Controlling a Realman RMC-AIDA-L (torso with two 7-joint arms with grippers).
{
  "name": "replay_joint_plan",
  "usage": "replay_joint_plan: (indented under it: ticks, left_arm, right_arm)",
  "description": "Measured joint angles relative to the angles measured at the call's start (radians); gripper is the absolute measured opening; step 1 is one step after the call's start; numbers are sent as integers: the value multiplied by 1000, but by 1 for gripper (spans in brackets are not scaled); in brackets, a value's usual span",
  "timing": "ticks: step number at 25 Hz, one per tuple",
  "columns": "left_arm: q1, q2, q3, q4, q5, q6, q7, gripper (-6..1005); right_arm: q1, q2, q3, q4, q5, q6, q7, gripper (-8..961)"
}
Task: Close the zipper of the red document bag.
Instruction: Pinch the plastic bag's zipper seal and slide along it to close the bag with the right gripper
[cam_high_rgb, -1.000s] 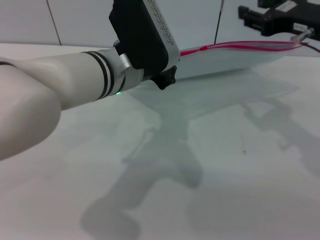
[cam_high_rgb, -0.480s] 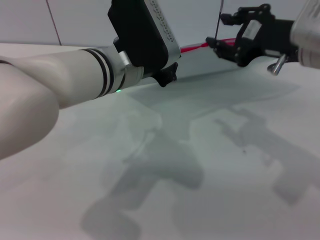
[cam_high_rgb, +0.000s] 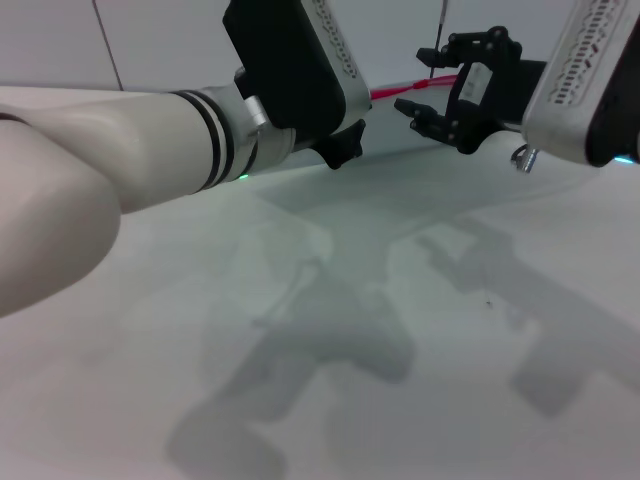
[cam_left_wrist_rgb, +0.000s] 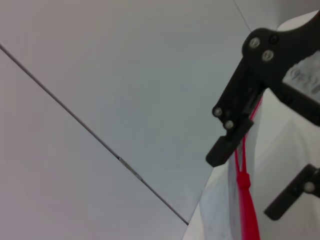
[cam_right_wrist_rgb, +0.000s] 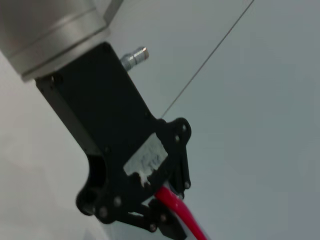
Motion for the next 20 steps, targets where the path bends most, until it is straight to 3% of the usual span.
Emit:
replay_joint_plan:
  ticks: [11,20]
  left_arm:
    - [2,0,6,17,0,14,7,56]
    - [5,0,4,17,1,16,9,56]
  right_arm:
    - [-5,0,-81,15,-80,117,-3,513]
    - [-7,0,-84,16,-83,124,-4,510]
